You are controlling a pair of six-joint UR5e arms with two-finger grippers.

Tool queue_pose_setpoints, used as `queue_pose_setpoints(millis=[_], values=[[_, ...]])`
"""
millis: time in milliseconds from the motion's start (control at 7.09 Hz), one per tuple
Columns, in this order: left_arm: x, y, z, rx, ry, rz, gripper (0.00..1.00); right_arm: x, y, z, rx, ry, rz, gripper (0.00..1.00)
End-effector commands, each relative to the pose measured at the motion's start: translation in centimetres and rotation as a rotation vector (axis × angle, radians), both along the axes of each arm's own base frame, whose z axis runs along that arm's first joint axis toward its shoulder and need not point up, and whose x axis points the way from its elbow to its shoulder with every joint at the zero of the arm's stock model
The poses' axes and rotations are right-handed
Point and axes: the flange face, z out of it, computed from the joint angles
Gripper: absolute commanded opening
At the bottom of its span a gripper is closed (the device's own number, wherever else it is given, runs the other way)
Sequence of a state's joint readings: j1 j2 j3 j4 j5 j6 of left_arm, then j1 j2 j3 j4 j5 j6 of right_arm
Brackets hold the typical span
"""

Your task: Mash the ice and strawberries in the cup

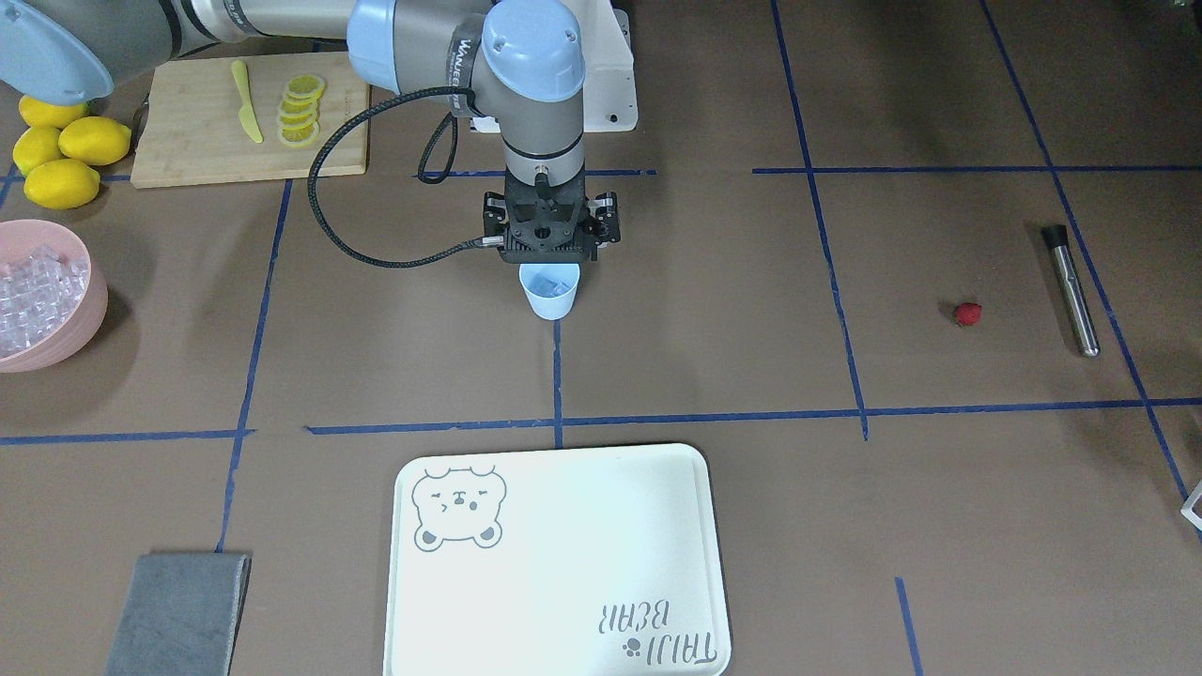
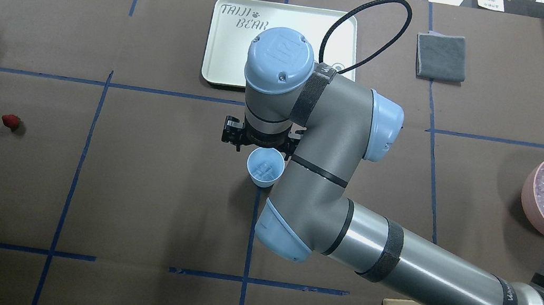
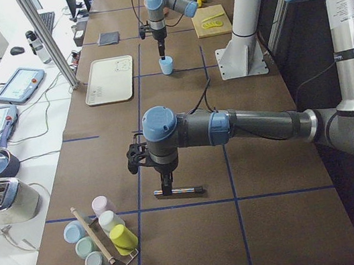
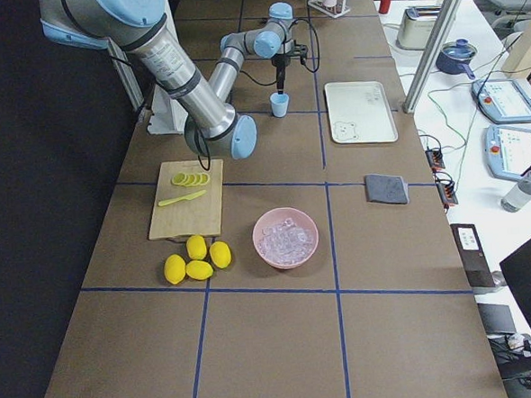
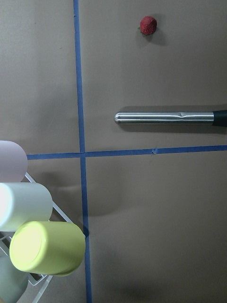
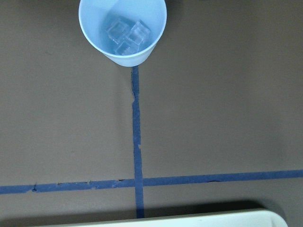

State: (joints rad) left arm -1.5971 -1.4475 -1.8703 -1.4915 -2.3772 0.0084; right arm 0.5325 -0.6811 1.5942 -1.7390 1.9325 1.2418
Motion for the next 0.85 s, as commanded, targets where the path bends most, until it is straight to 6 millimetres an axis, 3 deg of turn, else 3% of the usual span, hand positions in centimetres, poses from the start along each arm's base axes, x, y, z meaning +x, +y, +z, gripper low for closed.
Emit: queue_pose_setpoints(millis=[0, 282, 705], values=[[2.2, -0.4, -0.8, 0.026, -0.007, 0.053, 1.0, 2.7, -1.4, -1.2, 0.017, -0.031, 0.028, 0.99], [6.6, -1.1, -3.0, 0.039, 0.012, 0.057, 1.0, 7.7, -4.1, -0.5, 0.019, -0.053, 0.052, 0.99], [13.1, -0.3, -5.1, -0.007, 0.102, -0.062, 1.0, 21.5, -9.1, 6.8, 0.103, -0.076, -0.015, 0.99]])
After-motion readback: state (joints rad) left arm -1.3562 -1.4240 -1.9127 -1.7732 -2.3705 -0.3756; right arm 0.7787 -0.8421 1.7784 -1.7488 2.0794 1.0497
